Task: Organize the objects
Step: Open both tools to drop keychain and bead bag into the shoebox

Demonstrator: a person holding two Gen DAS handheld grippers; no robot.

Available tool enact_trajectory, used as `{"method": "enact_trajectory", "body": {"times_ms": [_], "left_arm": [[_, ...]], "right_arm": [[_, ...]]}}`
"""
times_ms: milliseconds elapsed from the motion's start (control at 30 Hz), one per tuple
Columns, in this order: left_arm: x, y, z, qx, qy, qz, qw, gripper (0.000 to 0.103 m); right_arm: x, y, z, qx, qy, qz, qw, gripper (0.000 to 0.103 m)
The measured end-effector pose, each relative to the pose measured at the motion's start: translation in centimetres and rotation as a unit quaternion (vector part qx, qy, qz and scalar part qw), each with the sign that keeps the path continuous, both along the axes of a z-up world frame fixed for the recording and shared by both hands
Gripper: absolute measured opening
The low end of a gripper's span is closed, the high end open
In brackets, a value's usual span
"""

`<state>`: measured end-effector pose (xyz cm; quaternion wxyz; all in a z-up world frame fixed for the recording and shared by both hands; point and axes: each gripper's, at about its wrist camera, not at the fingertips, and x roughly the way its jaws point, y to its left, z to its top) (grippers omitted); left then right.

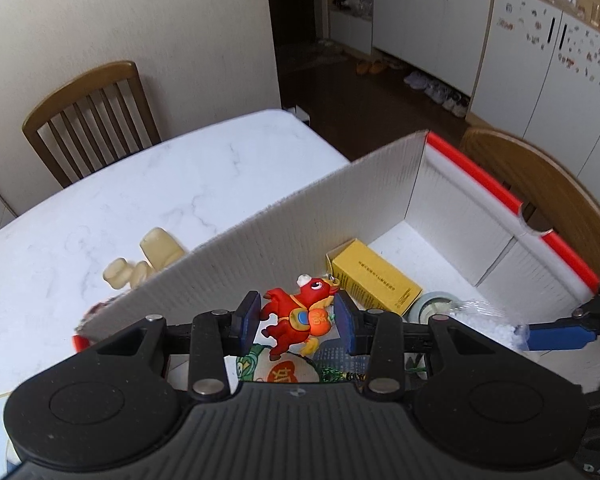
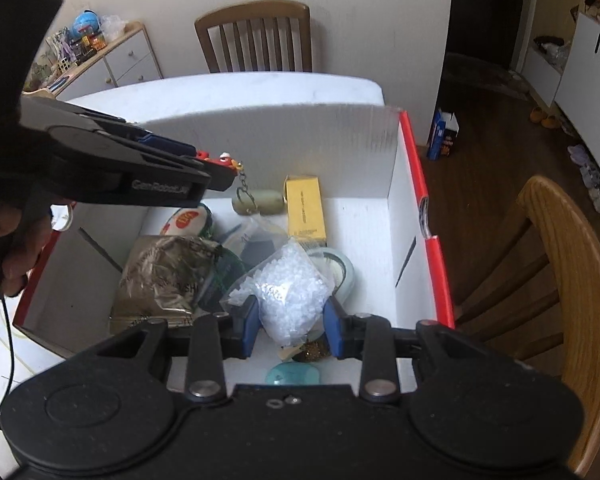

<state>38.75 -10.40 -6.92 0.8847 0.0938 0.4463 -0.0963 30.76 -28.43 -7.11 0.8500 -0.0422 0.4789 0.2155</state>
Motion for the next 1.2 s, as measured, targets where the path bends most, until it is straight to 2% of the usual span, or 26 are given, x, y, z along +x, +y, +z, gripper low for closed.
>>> {"method": "enact_trajectory", "body": {"times_ms": [367,600,733,800,867,1133,1200], "left_arm": [[2.1,-0.4,-2.8,0.003,0.054,0.005,0.9985,0.039],[2.6,-0.1,-3.5,-0.006,0.075,0.011,0.9971,0.040],[2.4,0.2,-3.3,-0.009,0.074,0.018,0.9971,0.044],[2.2,0.3,-3.0,-0.012,0.069,0.021,0.9973,0.056],[2.0,0.5,-2.6,-0.013,0.062,0.023,0.9977,0.060],[0.2,1.2,-1.0,-0.023,0.039,0.030,0.9986,0.060],[-0.5,1.4,-0.4,-0.027,0.032,0.034,0.9985,0.060]], "right_arm": [[1.2,-0.2,-0.3,0.009,0.011,0.003,1.000,0.033],[1.6,-0.2,-0.4,0.014,0.018,0.001,1.000,0.035],[1.5,-0.1,-0.5,0.011,0.023,0.000,1.000,0.037],[1.4,-0.2,-0.6,0.011,0.023,-0.001,1.000,0.039],[1.2,-0.3,-0.6,0.011,0.021,-0.002,1.000,0.040],[0.3,-0.9,0.1,0.016,0.008,-0.001,1.000,0.048],[-0.2,-1.0,0.4,0.015,-0.003,0.000,1.000,0.058]]}}
